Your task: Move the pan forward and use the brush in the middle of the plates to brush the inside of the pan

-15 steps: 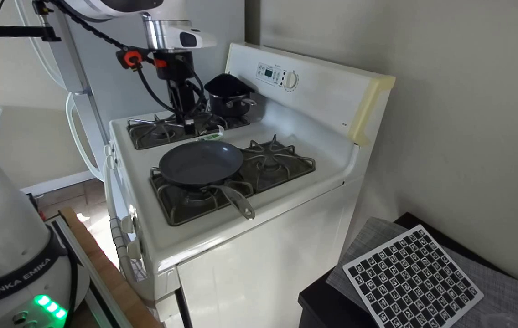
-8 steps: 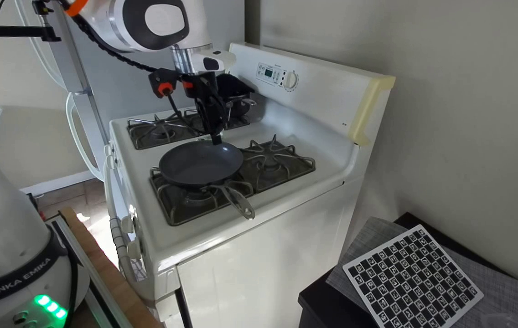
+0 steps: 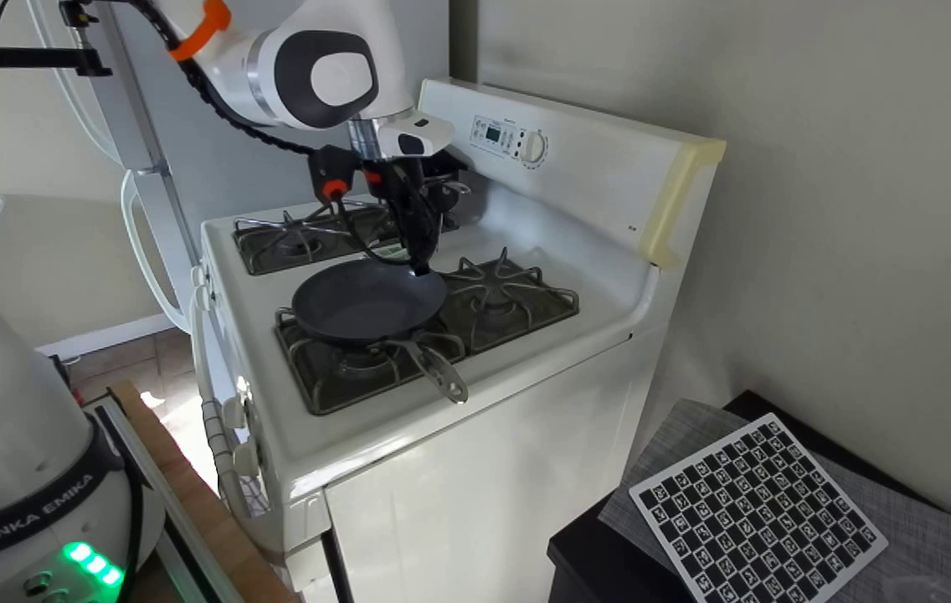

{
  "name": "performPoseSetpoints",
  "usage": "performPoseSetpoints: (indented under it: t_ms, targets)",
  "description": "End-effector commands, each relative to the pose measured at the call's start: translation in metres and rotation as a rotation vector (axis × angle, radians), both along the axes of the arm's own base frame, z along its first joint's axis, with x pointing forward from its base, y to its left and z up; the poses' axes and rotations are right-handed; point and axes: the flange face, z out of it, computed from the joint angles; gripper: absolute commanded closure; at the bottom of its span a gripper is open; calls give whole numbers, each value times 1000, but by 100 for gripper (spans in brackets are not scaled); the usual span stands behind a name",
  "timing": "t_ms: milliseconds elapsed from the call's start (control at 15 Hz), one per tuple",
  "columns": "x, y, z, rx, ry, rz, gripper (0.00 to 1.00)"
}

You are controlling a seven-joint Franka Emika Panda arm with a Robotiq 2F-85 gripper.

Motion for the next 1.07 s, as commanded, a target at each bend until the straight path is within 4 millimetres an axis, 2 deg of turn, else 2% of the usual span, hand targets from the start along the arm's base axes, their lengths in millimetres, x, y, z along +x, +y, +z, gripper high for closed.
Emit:
performPoseSetpoints:
  t_ms: [0, 200, 267, 400, 600, 1000]
  targets:
    - [19, 3, -9, 15, -19, -34, 0]
    - [25, 5, -17, 0, 33, -77, 0]
    - [26, 5, -20, 1, 44, -89, 3]
    - [29, 6, -24, 5, 59, -110, 20]
    - [33, 9, -27, 14, 77, -135, 36]
    - [38, 10, -29, 13, 94, -171, 44]
